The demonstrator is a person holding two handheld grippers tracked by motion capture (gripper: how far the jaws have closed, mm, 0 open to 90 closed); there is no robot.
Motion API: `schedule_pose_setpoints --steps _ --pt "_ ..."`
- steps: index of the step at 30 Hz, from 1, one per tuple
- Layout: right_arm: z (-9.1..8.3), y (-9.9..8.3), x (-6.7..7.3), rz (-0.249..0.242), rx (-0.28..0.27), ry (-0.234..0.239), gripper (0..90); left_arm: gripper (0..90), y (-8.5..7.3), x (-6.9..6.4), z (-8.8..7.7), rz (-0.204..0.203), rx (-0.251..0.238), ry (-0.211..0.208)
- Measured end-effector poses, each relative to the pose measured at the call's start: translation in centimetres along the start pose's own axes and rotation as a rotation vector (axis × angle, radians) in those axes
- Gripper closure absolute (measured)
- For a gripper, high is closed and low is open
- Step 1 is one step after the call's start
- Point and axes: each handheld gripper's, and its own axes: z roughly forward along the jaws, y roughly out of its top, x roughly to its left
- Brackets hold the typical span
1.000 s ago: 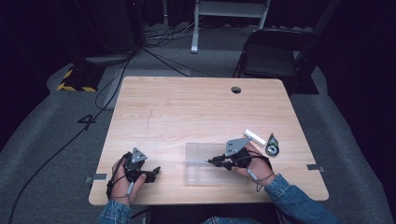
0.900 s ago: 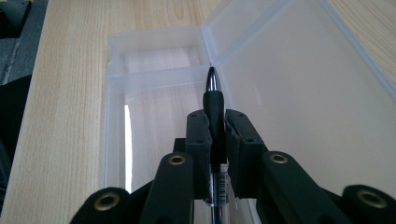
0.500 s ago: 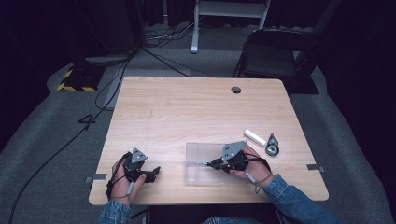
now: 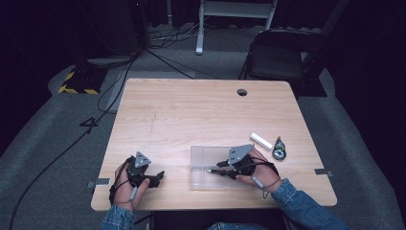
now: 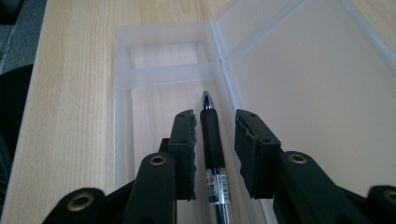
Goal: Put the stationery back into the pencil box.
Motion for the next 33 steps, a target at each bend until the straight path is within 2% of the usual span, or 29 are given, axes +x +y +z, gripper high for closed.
schedule_pose_setpoints --steps 5,10,15,20,23,24,28,29,33 --pt "-1.5 0.3 0.0 0.027 -0.004 0.007 77.7 13.7 0.0 0.0 0.0 0.000 0.000 0.000" --pt "-2.3 -0.4 0.2 0.078 0.080 0.034 83.3 13.7 0.0 0.0 0.0 0.000 0.000 0.000" --pt "-2.4 -1.1 0.5 0.122 0.132 0.060 78.0 13.7 0.0 0.0 0.0 0.000 0.000 0.000" --pt "-2.4 -1.8 0.6 0.160 0.188 0.073 77.5 13.7 0.0 0.0 0.0 0.000 0.000 0.000" --pt "-2.2 -2.0 0.6 0.163 0.201 0.078 76.9 13.7 0.0 0.0 0.0 -0.001 0.000 0.000" --pt "-2.0 -2.2 0.6 0.180 0.219 0.080 75.1 13.7 0.0 0.0 0.0 0.000 0.000 0.000" --pt "-1.9 -2.3 0.6 0.182 0.223 0.080 69.8 13.7 0.0 0.0 0.0 0.000 0.000 0.000" --pt "-1.8 -2.2 0.6 0.172 0.226 0.082 63.6 13.7 0.0 0.0 0.0 0.000 0.000 0.000" --pt "-1.8 -2.1 0.7 0.154 0.227 0.068 60.6 13.7 0.0 0.0 0.0 0.000 0.000 0.000"
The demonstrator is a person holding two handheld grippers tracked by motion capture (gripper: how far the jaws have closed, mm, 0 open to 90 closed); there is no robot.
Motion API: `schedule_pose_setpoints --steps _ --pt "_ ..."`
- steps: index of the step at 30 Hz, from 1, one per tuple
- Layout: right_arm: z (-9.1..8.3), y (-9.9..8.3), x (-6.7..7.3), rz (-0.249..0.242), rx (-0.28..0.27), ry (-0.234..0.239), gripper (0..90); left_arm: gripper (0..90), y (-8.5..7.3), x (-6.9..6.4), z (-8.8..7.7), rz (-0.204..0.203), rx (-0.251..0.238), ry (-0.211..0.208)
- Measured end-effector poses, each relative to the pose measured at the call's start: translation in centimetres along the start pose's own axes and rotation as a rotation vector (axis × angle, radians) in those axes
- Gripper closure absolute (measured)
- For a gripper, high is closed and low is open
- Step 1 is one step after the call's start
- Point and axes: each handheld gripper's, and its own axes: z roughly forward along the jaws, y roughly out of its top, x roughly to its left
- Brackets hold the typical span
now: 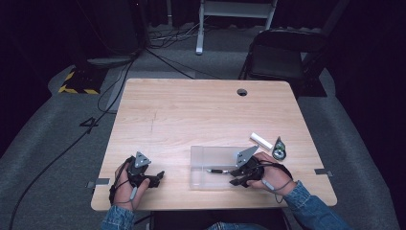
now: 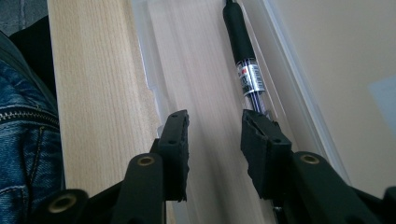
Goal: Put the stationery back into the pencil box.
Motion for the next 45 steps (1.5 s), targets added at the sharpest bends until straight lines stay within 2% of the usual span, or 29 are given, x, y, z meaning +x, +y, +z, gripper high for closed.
schedule_pose_setpoints --steps 4,9,13,16,22,24,29,34,37,39,45 --pt "0.0 0.0 0.0 -0.009 -0.001 -0.018 55.7 13.7 0.0 0.0 0.0 0.000 0.000 0.000" --pt "0.0 0.0 -0.1 -0.010 0.002 -0.019 55.5 13.7 0.0 0.0 0.0 0.000 0.000 0.000" --pt "-0.1 -0.1 -0.1 0.019 -0.011 -0.008 56.4 13.7 0.0 0.0 0.0 0.000 0.000 0.000" --pt "-0.5 0.0 -0.1 0.018 -0.015 -0.003 56.5 13.7 0.0 0.0 0.0 0.000 0.000 0.000" --pt "-1.8 0.1 -0.3 0.047 -0.066 -0.009 57.0 13.7 0.0 0.0 0.0 0.000 0.000 0.000" --pt "-2.4 0.1 -0.5 0.057 -0.084 -0.026 56.9 13.7 0.0 0.0 0.0 0.000 0.000 0.000" --pt "-4.0 -0.3 -1.1 0.120 -0.129 -0.074 55.5 13.4 0.0 0.0 0.0 0.002 0.001 -0.002" --pt "-5.6 -1.1 -2.2 0.200 -0.171 -0.141 54.8 12.8 0.1 0.0 0.0 0.002 0.010 -0.004" --pt "-6.7 -1.8 -3.1 0.267 -0.196 -0.181 54.3 12.7 0.1 0.1 0.1 0.003 0.009 -0.004" --pt "-7.3 -2.1 -3.7 0.290 -0.203 -0.202 54.5 12.7 0.1 0.1 0.0 0.003 0.010 -0.004" --pt "-9.1 -3.8 -5.6 0.387 -0.207 -0.319 52.2 12.7 0.1 0.0 0.1 0.002 0.007 -0.003"
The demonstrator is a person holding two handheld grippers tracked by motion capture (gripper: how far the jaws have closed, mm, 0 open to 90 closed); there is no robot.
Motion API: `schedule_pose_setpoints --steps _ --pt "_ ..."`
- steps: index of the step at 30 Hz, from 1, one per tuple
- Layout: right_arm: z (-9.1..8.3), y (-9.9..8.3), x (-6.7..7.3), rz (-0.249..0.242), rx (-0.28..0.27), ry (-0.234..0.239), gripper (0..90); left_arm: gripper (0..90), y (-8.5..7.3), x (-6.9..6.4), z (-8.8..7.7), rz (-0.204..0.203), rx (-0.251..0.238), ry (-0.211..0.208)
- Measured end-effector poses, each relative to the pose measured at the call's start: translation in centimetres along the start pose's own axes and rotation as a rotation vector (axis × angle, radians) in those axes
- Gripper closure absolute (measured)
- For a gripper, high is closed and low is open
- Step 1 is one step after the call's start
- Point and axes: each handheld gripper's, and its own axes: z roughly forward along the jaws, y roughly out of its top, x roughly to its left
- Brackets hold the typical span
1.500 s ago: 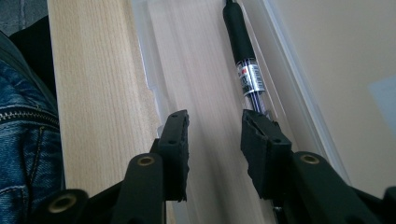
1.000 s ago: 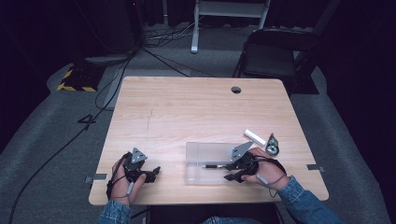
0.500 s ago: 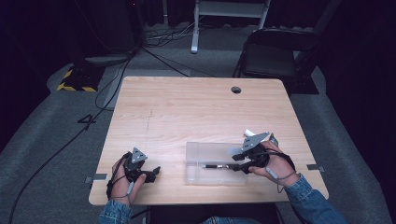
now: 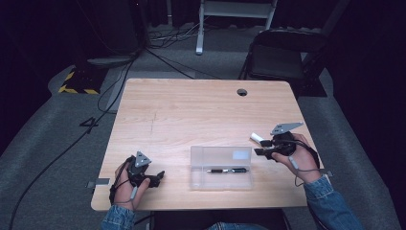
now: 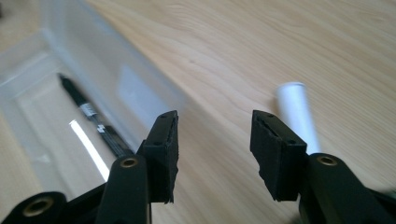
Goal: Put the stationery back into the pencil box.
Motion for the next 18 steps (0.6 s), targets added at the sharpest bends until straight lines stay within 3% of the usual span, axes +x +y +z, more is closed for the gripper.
schedule_pose_setpoints --steps 6,18 --pt "-0.6 -0.9 -2.5 0.117 -0.009 -0.080 49.9 12.7 -0.1 0.0 0.0 -0.002 -0.002 0.002" --pt "0.0 -2.5 -5.7 0.254 -0.008 -0.221 45.1 12.7 -0.1 -0.1 0.0 0.000 -0.003 0.002"
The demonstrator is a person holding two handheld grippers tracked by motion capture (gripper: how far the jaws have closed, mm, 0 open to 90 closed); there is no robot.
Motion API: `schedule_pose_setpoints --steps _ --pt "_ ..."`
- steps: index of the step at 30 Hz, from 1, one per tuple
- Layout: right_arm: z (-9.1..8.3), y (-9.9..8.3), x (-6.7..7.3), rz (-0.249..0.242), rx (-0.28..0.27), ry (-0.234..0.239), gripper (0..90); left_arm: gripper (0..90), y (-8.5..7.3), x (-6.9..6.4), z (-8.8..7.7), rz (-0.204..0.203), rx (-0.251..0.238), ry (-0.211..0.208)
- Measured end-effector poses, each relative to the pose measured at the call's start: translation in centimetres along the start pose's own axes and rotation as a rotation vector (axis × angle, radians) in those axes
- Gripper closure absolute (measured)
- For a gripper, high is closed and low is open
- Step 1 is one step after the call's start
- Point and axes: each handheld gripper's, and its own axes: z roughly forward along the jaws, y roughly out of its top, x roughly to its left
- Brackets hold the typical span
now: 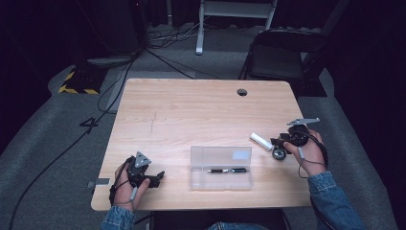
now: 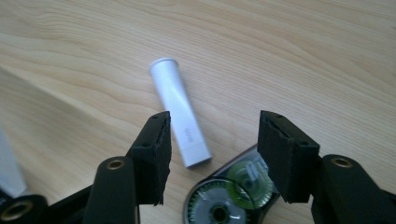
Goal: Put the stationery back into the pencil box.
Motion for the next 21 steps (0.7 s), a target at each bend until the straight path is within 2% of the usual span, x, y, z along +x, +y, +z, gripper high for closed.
schedule_pose_setpoints --steps 4,6,12,21 --pt "0.6 -0.4 -0.8 0.040 0.028 -0.040 41.2 12.7 0.0 0.0 0.0 0.000 0.000 0.000" --pt "0.9 -0.6 -1.1 0.045 0.044 -0.055 40.1 12.7 0.0 0.0 0.0 0.001 0.000 0.000" --pt "1.6 -1.0 -1.6 0.080 0.071 -0.084 38.7 12.7 0.0 0.0 0.0 0.000 0.001 0.001" --pt "2.4 -1.4 -2.0 0.114 0.103 -0.081 37.0 12.7 0.0 0.0 0.0 0.000 0.000 0.000"
